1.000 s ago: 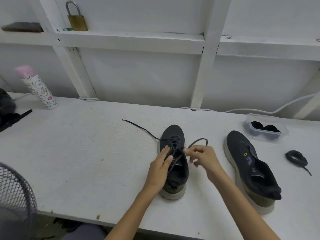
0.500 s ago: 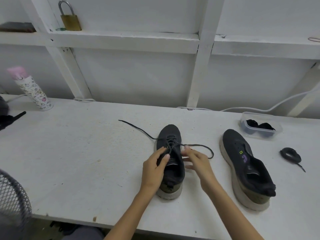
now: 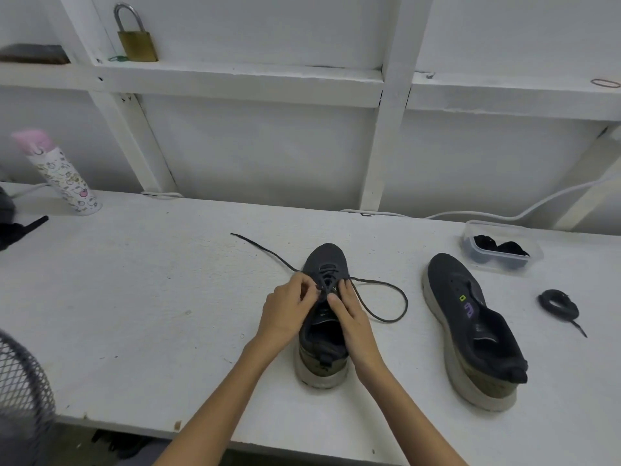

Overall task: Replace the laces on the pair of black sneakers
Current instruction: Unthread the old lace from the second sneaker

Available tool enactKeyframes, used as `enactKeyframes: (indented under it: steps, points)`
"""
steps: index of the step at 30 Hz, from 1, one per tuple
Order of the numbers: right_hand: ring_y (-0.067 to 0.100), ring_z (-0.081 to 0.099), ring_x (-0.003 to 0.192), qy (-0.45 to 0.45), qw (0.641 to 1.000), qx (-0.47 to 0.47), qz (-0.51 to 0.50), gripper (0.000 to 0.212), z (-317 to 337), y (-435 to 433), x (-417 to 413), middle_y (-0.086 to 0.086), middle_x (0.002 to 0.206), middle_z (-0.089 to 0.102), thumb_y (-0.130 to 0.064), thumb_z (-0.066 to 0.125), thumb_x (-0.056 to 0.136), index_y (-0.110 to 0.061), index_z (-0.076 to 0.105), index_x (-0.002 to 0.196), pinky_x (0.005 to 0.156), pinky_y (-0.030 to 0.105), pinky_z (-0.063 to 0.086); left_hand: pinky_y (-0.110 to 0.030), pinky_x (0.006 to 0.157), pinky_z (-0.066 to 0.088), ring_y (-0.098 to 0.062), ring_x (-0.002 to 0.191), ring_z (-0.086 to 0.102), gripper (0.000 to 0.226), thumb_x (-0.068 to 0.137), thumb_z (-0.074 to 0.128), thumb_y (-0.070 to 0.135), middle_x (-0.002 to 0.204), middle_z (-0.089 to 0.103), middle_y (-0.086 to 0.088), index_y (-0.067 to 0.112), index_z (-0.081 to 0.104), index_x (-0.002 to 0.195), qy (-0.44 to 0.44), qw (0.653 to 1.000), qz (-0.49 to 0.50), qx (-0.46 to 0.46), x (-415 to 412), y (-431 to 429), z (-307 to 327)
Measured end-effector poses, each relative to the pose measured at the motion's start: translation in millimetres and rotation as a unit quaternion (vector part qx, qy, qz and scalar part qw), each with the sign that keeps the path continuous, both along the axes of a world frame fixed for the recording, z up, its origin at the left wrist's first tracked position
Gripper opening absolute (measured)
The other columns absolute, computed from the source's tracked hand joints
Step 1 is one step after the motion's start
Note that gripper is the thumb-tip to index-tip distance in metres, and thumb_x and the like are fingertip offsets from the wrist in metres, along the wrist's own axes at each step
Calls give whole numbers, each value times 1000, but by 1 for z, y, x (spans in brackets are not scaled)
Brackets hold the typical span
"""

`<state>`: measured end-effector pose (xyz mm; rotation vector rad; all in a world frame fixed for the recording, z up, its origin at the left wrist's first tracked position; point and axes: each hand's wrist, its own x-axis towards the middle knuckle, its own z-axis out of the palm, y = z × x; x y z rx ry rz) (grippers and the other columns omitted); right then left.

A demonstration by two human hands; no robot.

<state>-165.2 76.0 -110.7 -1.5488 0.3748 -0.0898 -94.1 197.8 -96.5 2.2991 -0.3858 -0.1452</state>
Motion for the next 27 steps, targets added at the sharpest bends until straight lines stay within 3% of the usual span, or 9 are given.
enactKeyframes:
  steps: [2,4,7,10,13,17,22,25,27]
  points:
    - [-4,15,145,-4,1000,-4,12,57,0,-1,-1,-15,160,19,-34,52,100,-26,31,152,112,14,13,-40,77,51,-22,83,65,20,102,41,34,94,71,1,19,52,108,-70,995,-4,70,8,-3,-1]
    - [-5,14,145,-5,1000,-2,15,57,-1,-2,-1,-15,160,19,-35,52,99,-27,31,152,111,14,13,-39,73,50,-22,79,64,19,103,39,35,89,70,2,21,51,109,-92,992,-14,85,14,-7,0]
    - [-6,15,145,-8,1000,5,7,57,-2,-2,-1,-16,160,21,-37,53,99,-27,33,152,114,16,14,-37,71,53,-14,75,64,14,100,48,38,83,68,8,26,55,100,-19,1000,1,-23,14,-3,-3]
    - [-6,16,144,-6,1000,13,-2,58,-3,0,-1,-17,160,21,-38,54,98,-27,34,151,115,17,15,-36,73,55,-11,76,62,29,90,57,55,85,67,7,27,60,92,91,984,75,-132,6,12,-10]
    - [-5,17,144,-6,1000,15,-6,58,-2,0,-1,-16,160,22,-38,55,97,-26,35,151,115,17,15,-25,75,49,-9,79,61,27,89,62,49,84,69,8,23,68,88,126,979,33,-156,-7,15,-14]
    - [-4,15,145,-10,1000,12,1,57,-2,0,-1,-15,160,21,-35,55,98,-27,35,151,117,18,15,-26,78,47,-8,79,61,12,93,64,28,83,69,7,21,69,85,89,983,5,-161,0,9,-7]
    - [-4,15,146,-7,1000,5,5,58,0,-2,-3,-17,160,21,-36,54,99,-27,33,152,116,18,14,-27,73,44,-15,78,54,20,96,57,34,81,61,8,19,63,83,99,963,133,-213,17,11,10]
    - [-4,16,146,-16,1000,9,2,56,-1,0,-2,-16,160,22,-37,54,98,-29,36,151,123,27,14,-23,69,43,-11,71,55,41,92,57,48,77,64,5,10,67,83,159,970,72,-171,6,9,13]
    - [-3,16,146,-19,1000,8,-3,53,0,0,-2,-15,160,22,-34,54,99,-29,38,149,120,23,14,-22,69,46,-8,69,57,37,89,63,46,73,66,5,10,69,82,171,972,11,-159,-3,9,9]
